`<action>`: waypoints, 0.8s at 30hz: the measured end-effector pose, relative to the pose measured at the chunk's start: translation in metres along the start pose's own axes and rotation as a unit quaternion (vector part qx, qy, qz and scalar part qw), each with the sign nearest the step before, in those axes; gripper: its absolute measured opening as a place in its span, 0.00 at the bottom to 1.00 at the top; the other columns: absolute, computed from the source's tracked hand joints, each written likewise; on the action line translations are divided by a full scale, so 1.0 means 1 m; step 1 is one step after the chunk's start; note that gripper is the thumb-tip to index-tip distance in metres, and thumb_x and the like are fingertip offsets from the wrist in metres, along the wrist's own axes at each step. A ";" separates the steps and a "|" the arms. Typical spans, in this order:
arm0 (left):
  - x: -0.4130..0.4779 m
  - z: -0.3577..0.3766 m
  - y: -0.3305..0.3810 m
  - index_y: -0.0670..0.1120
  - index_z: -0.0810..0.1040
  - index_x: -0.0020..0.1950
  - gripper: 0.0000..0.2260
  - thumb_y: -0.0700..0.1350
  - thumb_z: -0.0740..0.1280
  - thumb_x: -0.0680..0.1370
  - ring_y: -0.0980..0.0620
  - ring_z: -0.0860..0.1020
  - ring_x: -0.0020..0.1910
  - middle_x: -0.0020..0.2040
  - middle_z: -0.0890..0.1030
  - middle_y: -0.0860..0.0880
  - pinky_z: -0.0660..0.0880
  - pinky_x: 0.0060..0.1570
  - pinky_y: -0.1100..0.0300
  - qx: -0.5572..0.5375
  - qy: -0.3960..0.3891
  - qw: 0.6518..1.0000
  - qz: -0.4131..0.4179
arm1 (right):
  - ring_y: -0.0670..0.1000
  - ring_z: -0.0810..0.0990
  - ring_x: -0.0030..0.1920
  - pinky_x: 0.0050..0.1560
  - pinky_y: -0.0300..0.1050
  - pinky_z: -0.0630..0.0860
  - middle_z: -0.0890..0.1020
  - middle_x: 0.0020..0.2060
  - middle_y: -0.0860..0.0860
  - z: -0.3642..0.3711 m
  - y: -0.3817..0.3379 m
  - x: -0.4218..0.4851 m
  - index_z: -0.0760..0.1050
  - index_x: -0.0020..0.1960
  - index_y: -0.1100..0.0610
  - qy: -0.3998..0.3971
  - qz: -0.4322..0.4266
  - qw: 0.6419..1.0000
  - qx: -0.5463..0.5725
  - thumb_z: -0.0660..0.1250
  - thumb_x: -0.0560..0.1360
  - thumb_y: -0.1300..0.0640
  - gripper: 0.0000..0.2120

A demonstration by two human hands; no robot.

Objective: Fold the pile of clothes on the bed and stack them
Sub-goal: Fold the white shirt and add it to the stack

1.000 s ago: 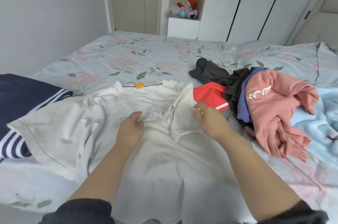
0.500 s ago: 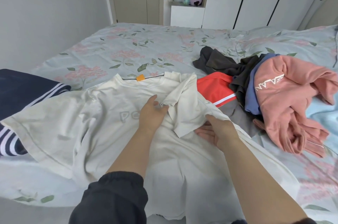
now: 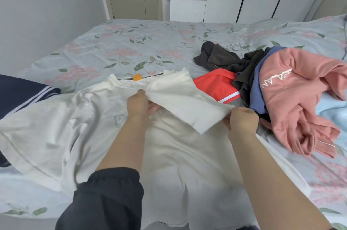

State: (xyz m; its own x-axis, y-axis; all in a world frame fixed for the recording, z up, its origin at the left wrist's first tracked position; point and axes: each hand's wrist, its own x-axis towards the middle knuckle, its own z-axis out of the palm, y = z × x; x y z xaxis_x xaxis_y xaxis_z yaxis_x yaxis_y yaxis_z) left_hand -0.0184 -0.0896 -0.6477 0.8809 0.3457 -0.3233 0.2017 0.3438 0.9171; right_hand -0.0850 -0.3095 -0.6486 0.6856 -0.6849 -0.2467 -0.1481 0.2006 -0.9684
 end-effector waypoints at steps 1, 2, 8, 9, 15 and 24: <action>0.000 -0.009 0.001 0.40 0.74 0.43 0.11 0.42 0.56 0.80 0.45 0.80 0.31 0.38 0.79 0.40 0.77 0.23 0.59 -0.029 -0.010 0.998 -0.061 | 0.53 0.77 0.25 0.32 0.45 0.77 0.77 0.28 0.56 -0.002 -0.001 0.000 0.70 0.40 0.61 -0.010 0.030 0.999 0.025 0.55 0.76 0.69 0.10; 0.001 -0.017 0.000 0.39 0.73 0.45 0.10 0.43 0.56 0.80 0.45 0.81 0.30 0.38 0.79 0.40 0.76 0.22 0.60 0.000 -0.019 0.996 -0.091 | 0.51 0.78 0.22 0.27 0.42 0.78 0.78 0.27 0.57 -0.003 -0.001 -0.002 0.71 0.44 0.63 -0.030 0.065 0.996 0.046 0.54 0.77 0.69 0.09; -0.006 -0.027 -0.010 0.41 0.75 0.50 0.05 0.39 0.68 0.76 0.46 0.81 0.38 0.47 0.80 0.41 0.78 0.26 0.61 0.103 -0.055 0.993 -0.031 | 0.56 0.78 0.41 0.43 0.52 0.80 0.76 0.38 0.57 -0.001 0.008 -0.003 0.72 0.39 0.60 -0.088 0.093 0.991 0.030 0.65 0.75 0.61 0.06; -0.011 -0.025 -0.012 0.42 0.75 0.47 0.04 0.35 0.67 0.75 0.45 0.81 0.39 0.47 0.79 0.41 0.78 0.26 0.62 0.112 -0.050 0.992 -0.006 | 0.56 0.75 0.41 0.44 0.52 0.80 0.73 0.37 0.55 0.002 0.009 -0.003 0.70 0.38 0.59 -0.085 0.076 0.993 0.019 0.66 0.74 0.64 0.07; -0.017 -0.038 -0.001 0.39 0.72 0.49 0.04 0.33 0.62 0.76 0.50 0.78 0.32 0.38 0.77 0.42 0.75 0.23 0.66 0.015 -0.073 0.989 -0.127 | 0.53 0.75 0.46 0.46 0.43 0.70 0.73 0.40 0.49 0.000 0.011 -0.007 0.68 0.61 0.62 0.029 -0.096 0.989 -0.110 0.63 0.71 0.68 0.19; -0.024 -0.037 -0.014 0.51 0.54 0.77 0.34 0.40 0.64 0.73 0.44 0.65 0.65 0.68 0.66 0.46 0.67 0.60 0.52 0.654 0.023 0.683 0.325 | 0.64 0.70 0.55 0.50 0.54 0.67 0.70 0.56 0.62 0.000 0.009 -0.026 0.67 0.65 0.63 0.022 -0.384 0.800 -0.461 0.60 0.67 0.71 0.26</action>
State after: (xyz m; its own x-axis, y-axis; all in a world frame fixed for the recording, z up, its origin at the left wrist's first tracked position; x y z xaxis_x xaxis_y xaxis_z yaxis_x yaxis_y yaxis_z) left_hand -0.0582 -0.0708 -0.6616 0.9580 0.0912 0.2720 0.0105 -0.9586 0.2846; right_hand -0.1040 -0.2902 -0.6513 0.8041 -0.3863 0.4518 -0.1724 -0.8789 -0.4447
